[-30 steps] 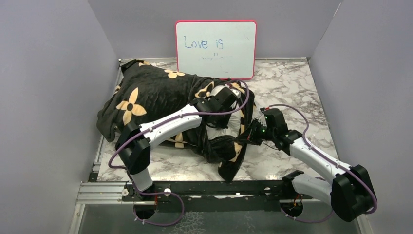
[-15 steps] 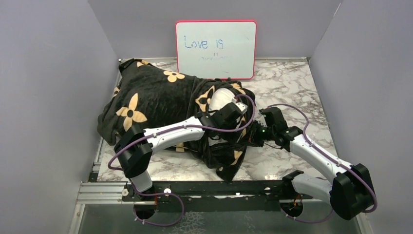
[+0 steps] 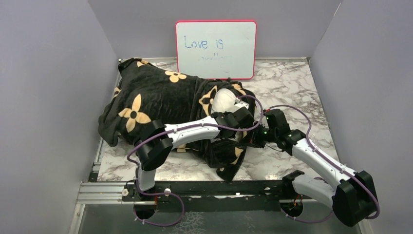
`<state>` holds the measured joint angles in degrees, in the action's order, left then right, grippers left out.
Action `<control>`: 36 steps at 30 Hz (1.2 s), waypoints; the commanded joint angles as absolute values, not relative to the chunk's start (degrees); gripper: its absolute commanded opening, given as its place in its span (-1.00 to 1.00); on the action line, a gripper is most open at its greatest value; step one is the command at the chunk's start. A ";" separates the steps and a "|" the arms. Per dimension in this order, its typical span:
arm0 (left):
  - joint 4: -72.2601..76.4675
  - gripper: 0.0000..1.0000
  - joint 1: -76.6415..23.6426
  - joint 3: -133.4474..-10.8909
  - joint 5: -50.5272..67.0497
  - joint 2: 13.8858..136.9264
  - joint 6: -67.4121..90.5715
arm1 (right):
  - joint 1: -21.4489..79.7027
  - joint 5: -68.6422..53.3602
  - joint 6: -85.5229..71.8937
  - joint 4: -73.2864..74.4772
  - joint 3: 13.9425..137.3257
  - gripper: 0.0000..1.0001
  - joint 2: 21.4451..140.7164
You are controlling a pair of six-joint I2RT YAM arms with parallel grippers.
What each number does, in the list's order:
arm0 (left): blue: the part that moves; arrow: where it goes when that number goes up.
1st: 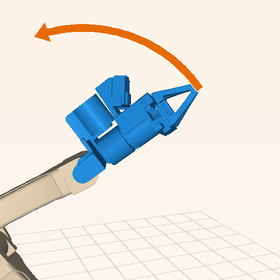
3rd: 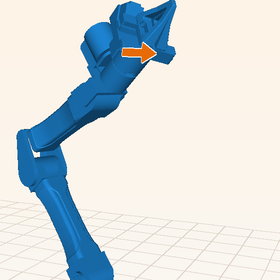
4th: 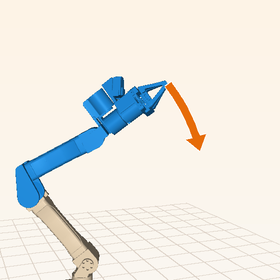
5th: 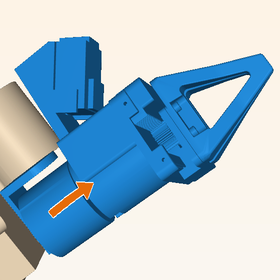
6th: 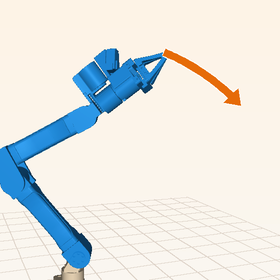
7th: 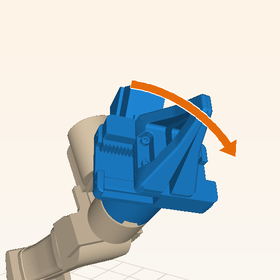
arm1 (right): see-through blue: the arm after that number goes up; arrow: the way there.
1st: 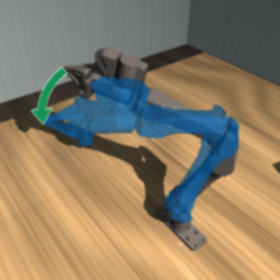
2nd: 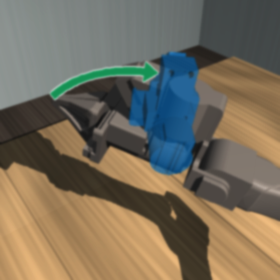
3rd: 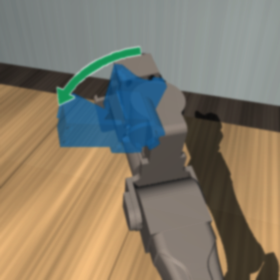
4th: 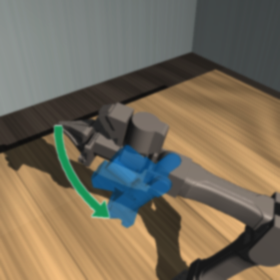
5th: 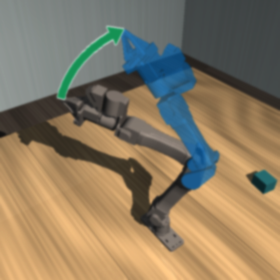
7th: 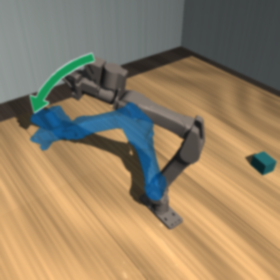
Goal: Remove the pillowcase from the pillow
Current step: Remove the pillow from the pillowcase.
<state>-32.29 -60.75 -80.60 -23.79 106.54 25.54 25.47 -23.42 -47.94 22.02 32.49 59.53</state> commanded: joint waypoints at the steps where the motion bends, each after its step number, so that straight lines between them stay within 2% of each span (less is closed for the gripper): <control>1: -31.25 -1.00 -58.20 -85.11 -31.59 110.54 23.17 | 25.84 -23.56 -47.15 31.79 29.34 -0.99 57.43; 9: -32.10 -1.00 -47.99 -99.23 -23.25 103.73 21.88 | 25.86 -28.96 -49.65 19.13 16.03 -0.99 60.08; 15: -32.11 -1.00 -47.19 -99.49 -18.82 102.21 23.20 | 25.84 -26.71 -46.42 21.61 19.93 -0.99 62.61; 16: -32.02 -1.00 -47.15 -98.95 -18.02 102.00 24.06 | 25.84 -25.87 -45.71 22.91 21.73 -0.95 62.54; 18: -31.91 -1.00 -47.32 -98.05 -16.81 101.75 25.09 | 25.86 -26.49 -44.68 24.59 26.36 -0.70 62.49; 21: -31.36 -1.00 -48.19 -96.21 -16.45 101.48 25.62 | 25.84 -32.36 -45.12 24.85 31.89 -0.44 62.09; 24: -30.76 -1.00 -49.17 -94.05 -17.15 101.28 26.35 | 25.85 -35.96 -48.24 23.72 36.34 -0.07 61.48; 28: -29.46 -1.00 -50.83 -91.28 -18.32 101.03 28.29 | 25.85 -34.57 -54.88 26.78 40.87 0.35 61.95; 34: -28.19 -1.00 -53.17 -89.33 -21.90 102.01 29.70 | 25.86 -42.19 -64.93 25.47 40.49 0.43 64.68; 35: -28.12 -1.00 -53.42 -89.23 -22.44 102.04 29.94 | 25.84 -41.74 -65.65 28.36 41.25 0.39 65.43; 36: -27.96 -1.00 -53.56 -89.09 -22.88 102.12 30.16 | 25.85 -41.01 -65.84 30.70 41.78 0.22 66.19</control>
<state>-36.10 -53.60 -89.36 -14.52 103.68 28.40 25.06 -34.50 -59.22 19.20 40.40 63.64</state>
